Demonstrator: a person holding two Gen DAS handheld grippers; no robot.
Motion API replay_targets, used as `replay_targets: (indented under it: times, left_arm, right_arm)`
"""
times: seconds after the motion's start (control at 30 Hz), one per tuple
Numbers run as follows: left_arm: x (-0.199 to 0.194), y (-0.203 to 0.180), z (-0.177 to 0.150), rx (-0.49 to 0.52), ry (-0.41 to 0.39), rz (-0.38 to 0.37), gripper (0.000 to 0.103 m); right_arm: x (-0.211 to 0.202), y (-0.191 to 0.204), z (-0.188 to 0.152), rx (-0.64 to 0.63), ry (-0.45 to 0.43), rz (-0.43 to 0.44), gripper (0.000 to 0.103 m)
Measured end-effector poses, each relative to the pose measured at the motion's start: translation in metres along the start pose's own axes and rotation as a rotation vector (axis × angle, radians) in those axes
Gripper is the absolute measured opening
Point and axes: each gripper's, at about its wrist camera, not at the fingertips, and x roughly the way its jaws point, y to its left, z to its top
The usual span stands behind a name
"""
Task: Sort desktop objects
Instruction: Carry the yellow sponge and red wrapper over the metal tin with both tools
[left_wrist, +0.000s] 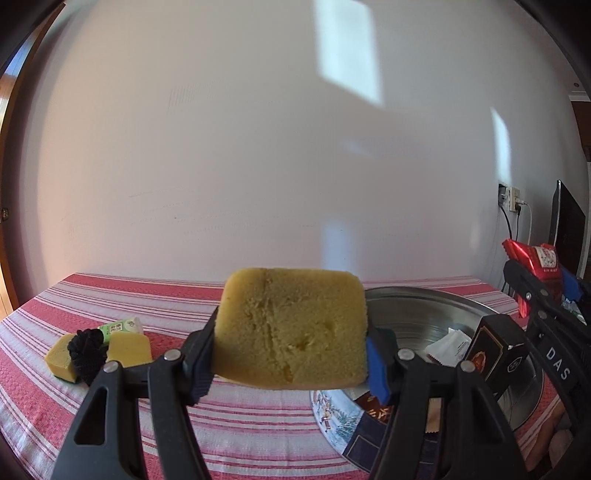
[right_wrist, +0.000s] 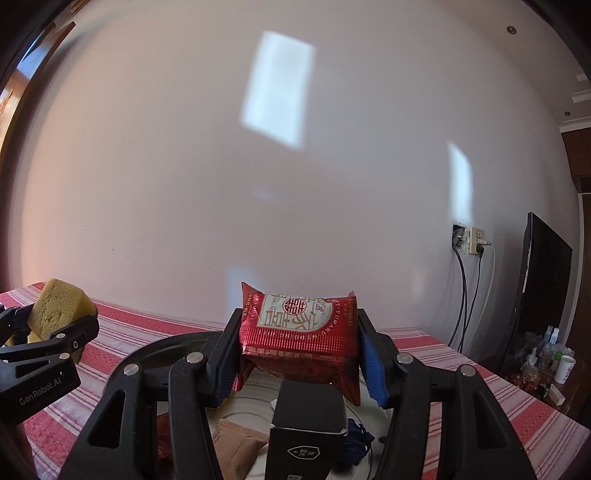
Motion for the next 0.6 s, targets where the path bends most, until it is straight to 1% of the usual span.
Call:
replay_targets:
  times: [0.13,0.23,0.33,0.47,0.6]
  left_arm:
    - [-0.001,-0.010,0.002,0.004,-0.019,-0.028,0.066]
    - [0.003,-0.022,0.003,0.029,-0.014,-0.056,0.066]
    - [0.000,-0.027,0.004,0.043,-0.026,-0.072,0.066]
    - [0.004,-0.038,0.005,0.061,-0.009,-0.100,0.066]
    - [0.007,-0.052,0.006,0.082,0.019,-0.131,0.066]
  right_arm:
    - [0.008,-0.013,-0.001,0.020,0.023,-0.004,0.059]
    - [0.013,-0.020,-0.002,0.010,0.035,-0.012,0.059]
    - [0.020,-0.032,-0.002,0.035,0.055,-0.013,0.059]
    - [0.032,-0.048,-0.003,0.061,0.088,-0.003,0.059]
    - [0.041,-0.052,-0.004,0.065,0.112,0.021,0.059]
